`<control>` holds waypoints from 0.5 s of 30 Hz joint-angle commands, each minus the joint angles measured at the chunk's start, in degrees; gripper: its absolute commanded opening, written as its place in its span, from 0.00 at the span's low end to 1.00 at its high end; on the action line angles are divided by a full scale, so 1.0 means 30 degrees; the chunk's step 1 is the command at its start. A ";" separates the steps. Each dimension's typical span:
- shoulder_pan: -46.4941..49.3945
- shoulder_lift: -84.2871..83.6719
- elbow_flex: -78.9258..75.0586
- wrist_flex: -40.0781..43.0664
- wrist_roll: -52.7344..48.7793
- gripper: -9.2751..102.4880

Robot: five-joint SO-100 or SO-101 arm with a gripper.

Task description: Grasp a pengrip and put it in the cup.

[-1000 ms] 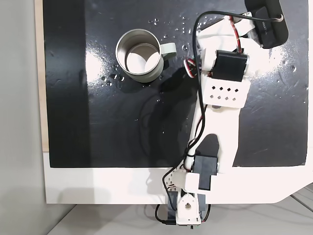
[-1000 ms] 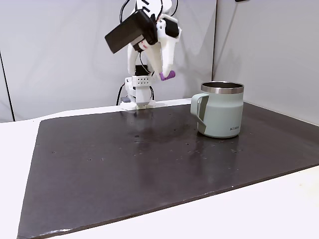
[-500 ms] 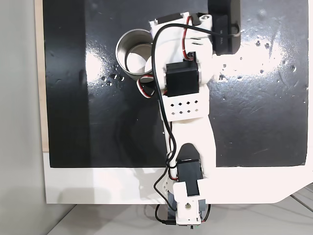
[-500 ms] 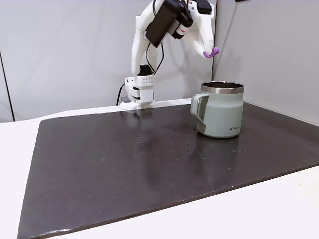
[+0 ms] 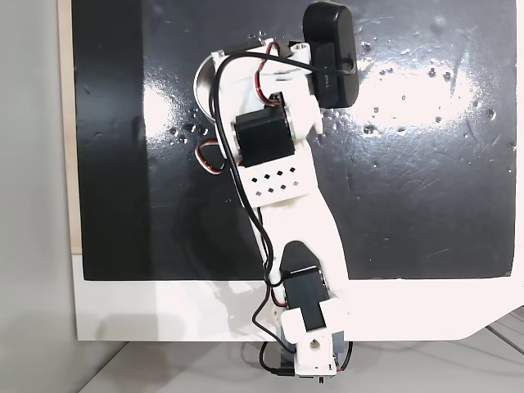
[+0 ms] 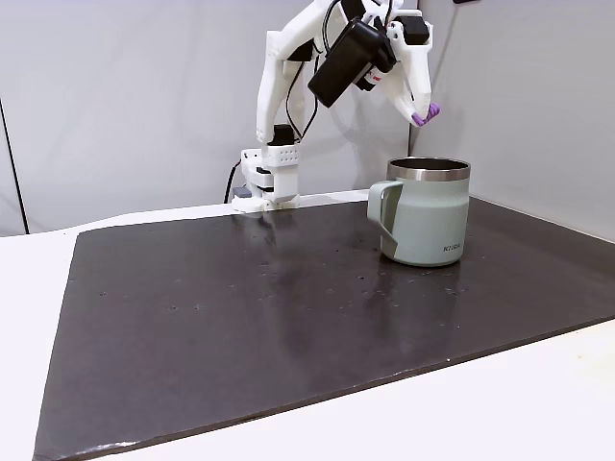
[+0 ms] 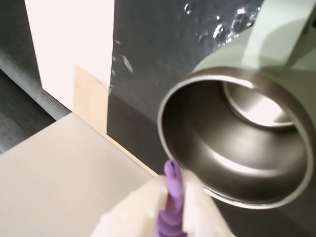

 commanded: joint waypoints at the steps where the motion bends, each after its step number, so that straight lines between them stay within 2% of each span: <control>1: -0.0146 0.0674 -0.0381 0.0410 0.0264 0.14; 6: -0.0352 0.0000 -0.2256 0.2490 0.0498 0.32; 15: -0.0557 -0.0059 -0.2549 0.3340 0.0967 0.33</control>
